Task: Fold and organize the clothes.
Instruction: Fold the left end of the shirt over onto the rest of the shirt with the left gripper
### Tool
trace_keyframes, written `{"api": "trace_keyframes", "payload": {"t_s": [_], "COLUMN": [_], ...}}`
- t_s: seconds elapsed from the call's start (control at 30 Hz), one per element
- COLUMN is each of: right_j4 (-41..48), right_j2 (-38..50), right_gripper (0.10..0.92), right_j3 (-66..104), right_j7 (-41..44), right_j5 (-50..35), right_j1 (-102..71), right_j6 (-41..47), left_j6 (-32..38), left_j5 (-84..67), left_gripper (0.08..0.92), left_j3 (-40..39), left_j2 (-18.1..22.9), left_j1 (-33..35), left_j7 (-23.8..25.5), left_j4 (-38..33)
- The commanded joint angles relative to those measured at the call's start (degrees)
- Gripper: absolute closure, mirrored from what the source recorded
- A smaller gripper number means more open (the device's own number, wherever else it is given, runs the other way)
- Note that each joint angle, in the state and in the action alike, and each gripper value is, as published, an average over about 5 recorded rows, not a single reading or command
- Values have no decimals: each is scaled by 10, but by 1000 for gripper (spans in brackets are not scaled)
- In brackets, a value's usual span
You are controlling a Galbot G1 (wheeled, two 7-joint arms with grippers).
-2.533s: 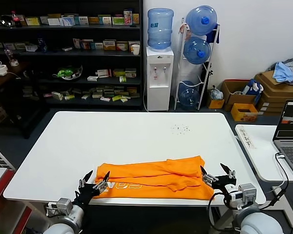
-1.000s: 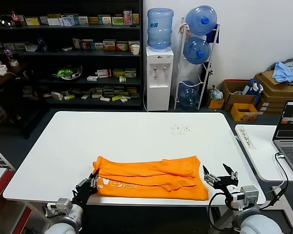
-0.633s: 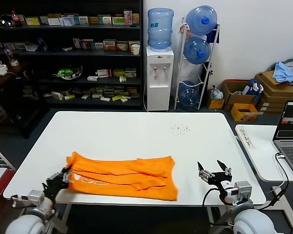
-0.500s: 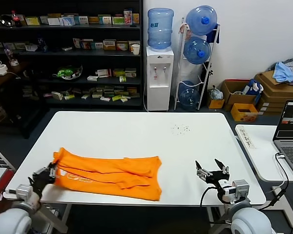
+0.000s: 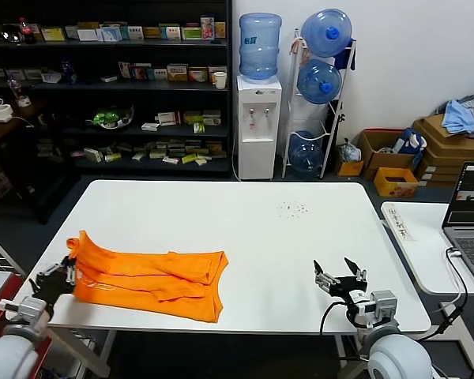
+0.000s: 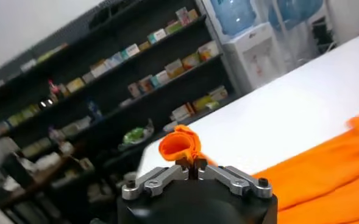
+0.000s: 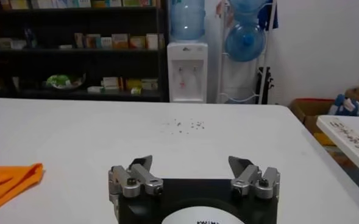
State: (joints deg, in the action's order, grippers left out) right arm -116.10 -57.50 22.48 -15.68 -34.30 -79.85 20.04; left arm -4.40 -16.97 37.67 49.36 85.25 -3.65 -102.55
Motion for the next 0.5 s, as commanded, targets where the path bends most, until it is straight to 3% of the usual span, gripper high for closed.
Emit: {"api": "trace_keyframes", "payload": {"t_s": [0.03, 0.2, 0.5], "right_j4": [12, 16, 18], "right_j2": [-21, -41, -59], "right_gripper": [203, 203, 203], "right_j3": [-1, 7, 14], "right_j7": [-5, -9, -16], "right_j5": [6, 16, 20], "right_j1": [3, -9, -16], "right_j6": [5, 9, 15], "left_j6": [-103, -113, -110], "left_j5": [-338, -372, -335], "left_gripper": [868, 868, 868], "left_j3": [-130, -176, -234], "left_j2": [82, 121, 178], "left_j1": [-9, -70, -120], "left_j7": [-97, -125, -131], "left_j4": [-152, -136, -97]}}
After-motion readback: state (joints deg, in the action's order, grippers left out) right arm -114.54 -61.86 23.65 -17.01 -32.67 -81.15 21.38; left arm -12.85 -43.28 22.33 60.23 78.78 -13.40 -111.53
